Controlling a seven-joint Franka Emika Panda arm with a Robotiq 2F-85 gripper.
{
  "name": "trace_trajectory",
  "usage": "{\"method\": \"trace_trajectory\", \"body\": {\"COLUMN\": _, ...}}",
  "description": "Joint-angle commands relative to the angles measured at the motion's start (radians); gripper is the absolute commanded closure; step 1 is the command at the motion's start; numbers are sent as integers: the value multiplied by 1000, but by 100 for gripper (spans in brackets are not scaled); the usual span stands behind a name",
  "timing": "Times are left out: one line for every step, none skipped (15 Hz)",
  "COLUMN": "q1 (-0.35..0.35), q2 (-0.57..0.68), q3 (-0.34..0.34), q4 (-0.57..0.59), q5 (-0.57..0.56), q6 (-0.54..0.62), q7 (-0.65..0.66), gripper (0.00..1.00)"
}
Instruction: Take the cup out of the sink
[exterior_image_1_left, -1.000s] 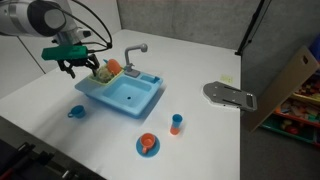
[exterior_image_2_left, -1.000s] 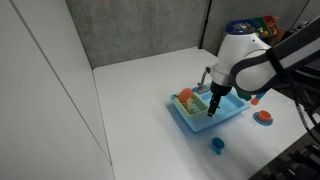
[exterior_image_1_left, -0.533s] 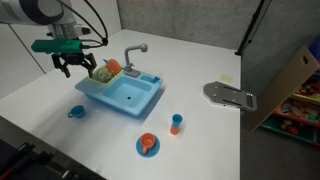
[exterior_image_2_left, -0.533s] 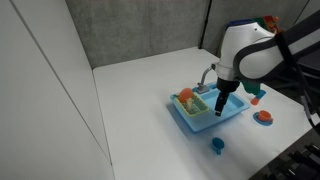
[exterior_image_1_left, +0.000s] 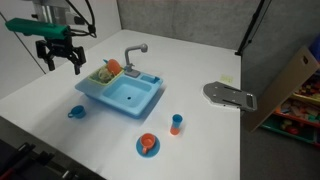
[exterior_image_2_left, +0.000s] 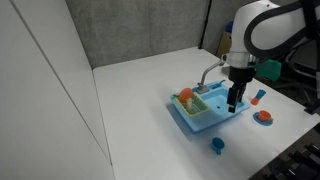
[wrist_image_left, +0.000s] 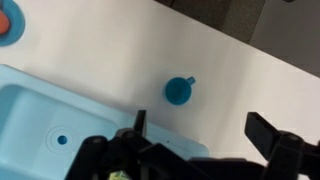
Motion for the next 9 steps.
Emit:
{"method": "trace_trajectory", "body": {"q1": -8, "q2": -125, "q3": -29, "q4": -33, "q5": -16, "q6": -112, "q7": 58, "gripper": 0}}
{"method": "trace_trajectory", "body": {"q1": -9, "q2": -156, "q3": -39, "q4": -32, "q5": -27, "q6": -152, "q7": 73, "gripper": 0}}
{"method": "trace_trajectory", "body": {"q1": -10, "q2": -184, "q3": -48, "q4": -28, "q5": -39, "q6": -192, "q7": 87, "gripper": 0}}
{"method": "trace_trajectory", "body": {"q1": -14, "q2": -210, "q3": -56, "q4": -23, "q5": -50, "q6": -230, "q7": 99, "gripper": 0}}
{"method": "trace_trajectory", "body": {"q1": -17, "q2": -233, "q3": -64, "q4": -17, "q5": -55, "q6": -265, "q7": 104, "gripper": 0}}
{"method": "trace_trajectory", "body": {"q1": -21, "q2": -260, "q3": -72, "q4": -12, "q5": -61, "q6": -299, "q7": 107, "gripper": 0}}
{"method": "trace_trajectory", "body": {"q1": -25, "q2": -286, "q3": -78, "q4": -6, "q5": -68, "q6": -330, "q7": 113, "gripper": 0}}
{"method": "trace_trajectory", "body": {"q1": -29, "q2": -315, "q3": -83, "q4": -1, "q5": -78, "q6": -359, "q7": 121, "gripper": 0}}
{"method": "trace_trajectory", "body": {"q1": -32, "q2": -340, "q3": -86, "q4": 4, "q5": -89, "q6": -382, "q7": 131, "gripper": 0}}
